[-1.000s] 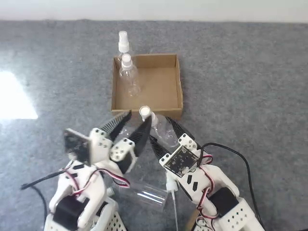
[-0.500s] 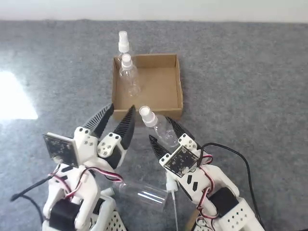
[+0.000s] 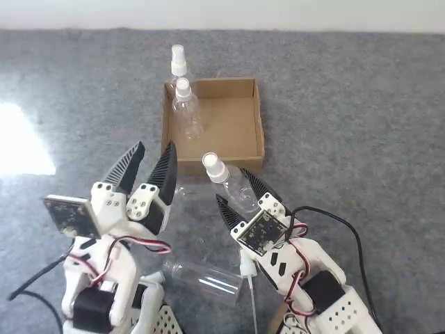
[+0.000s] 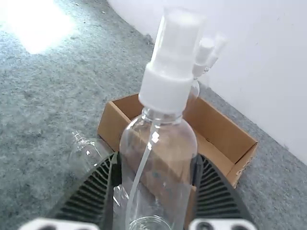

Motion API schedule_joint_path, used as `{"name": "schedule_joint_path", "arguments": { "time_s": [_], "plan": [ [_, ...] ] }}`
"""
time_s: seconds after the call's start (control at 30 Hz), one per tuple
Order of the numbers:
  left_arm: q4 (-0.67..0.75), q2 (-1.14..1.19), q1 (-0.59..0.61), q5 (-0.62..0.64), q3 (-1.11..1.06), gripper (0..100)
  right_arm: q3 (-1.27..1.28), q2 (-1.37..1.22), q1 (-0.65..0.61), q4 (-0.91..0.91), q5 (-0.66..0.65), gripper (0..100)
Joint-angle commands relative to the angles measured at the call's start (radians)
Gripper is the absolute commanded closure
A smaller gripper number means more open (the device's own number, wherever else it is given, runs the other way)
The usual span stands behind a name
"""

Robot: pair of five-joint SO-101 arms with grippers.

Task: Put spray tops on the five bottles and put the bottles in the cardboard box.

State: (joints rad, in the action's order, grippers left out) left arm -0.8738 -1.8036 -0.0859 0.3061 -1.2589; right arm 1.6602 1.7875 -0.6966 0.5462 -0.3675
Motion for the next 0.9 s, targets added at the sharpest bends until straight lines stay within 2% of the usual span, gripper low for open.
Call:
{"name": "schedule_joint_path", "arguments": {
  "time_s": [0.0,0.17,0.4,0.6,0.87],
  "plan": [
    [0.123,-0.015,0.003,0.017,-0.062,83,0.002,0.018,0.010,-0.024,-0.003,91.9],
    [0.226,-0.015,-0.003,0.017,-0.137,84,-0.008,0.018,0.008,-0.024,-0.003,91.9],
    [0.295,-0.015,-0.009,0.017,-0.196,84,-0.008,0.018,0.004,-0.025,-0.002,91.9],
    [0.295,-0.015,-0.114,0.009,-0.226,84,-0.008,0.018,0.004,-0.025,-0.002,91.9],
    [0.293,-0.015,-0.224,-0.074,-0.260,84,-0.008,0.018,0.007,-0.025,-0.002,91.9]
  ]
}}
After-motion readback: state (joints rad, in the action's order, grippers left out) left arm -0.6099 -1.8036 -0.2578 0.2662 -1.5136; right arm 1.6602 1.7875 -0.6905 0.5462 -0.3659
